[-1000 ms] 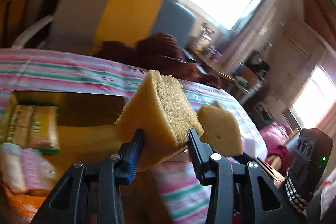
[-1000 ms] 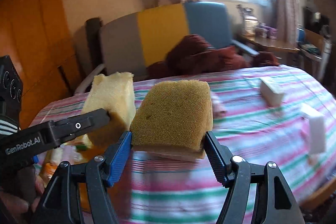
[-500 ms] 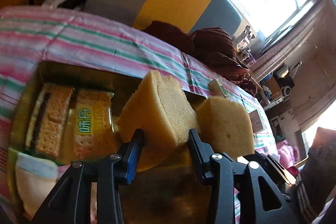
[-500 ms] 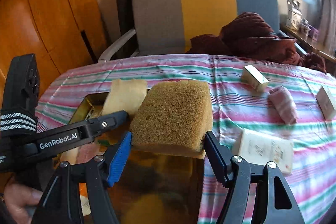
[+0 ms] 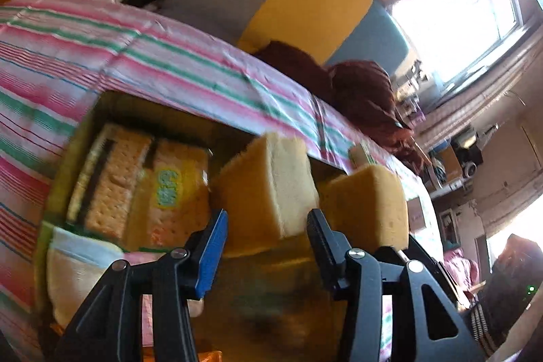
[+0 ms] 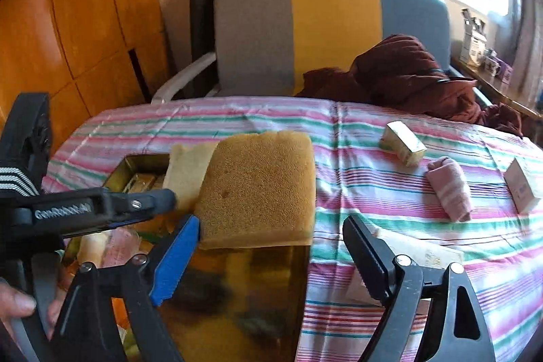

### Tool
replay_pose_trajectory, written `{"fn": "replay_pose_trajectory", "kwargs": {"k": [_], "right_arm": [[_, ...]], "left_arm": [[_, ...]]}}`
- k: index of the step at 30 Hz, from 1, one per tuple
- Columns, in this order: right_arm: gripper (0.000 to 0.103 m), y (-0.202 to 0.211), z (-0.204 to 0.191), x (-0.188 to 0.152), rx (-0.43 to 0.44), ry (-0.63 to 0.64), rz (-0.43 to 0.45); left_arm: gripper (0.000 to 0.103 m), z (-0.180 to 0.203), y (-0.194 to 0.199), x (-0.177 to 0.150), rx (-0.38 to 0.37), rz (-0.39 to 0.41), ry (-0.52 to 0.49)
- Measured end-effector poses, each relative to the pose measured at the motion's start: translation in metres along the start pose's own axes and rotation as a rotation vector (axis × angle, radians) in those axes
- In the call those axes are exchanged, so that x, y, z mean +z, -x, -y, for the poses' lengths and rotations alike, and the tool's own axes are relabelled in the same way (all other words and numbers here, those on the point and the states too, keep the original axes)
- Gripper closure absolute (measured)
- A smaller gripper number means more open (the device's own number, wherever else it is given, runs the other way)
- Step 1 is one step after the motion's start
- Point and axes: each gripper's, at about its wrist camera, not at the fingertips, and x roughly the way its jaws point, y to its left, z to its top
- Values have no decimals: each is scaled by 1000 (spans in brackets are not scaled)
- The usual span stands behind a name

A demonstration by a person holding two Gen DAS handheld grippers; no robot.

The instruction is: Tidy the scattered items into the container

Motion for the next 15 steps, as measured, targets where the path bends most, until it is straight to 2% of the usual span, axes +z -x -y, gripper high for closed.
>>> {"fn": "replay_pose_trajectory", "kwargs": {"k": [1, 5, 7, 8, 11, 15], "right_arm": [[32, 2, 1, 2, 11, -7, 6], [35, -5, -9, 12, 12, 28, 3], [44, -21, -17, 14, 33, 41, -43], [44, -28, -20, 14, 52, 39, -67], [44, -42, -26, 9, 64, 60, -101], [44, -44, -7, 7, 52, -20, -128]], "left_arm": [[54, 0, -1, 2, 2, 2, 6], [55, 3, -18, 10, 46, -30, -21], [55, 1, -25, 10, 75, -43, -45], [55, 0, -27, 9, 97, -47, -57], [53, -7, -24, 7, 88, -40, -43], [56, -9, -10, 7, 32, -23, 7]]}}
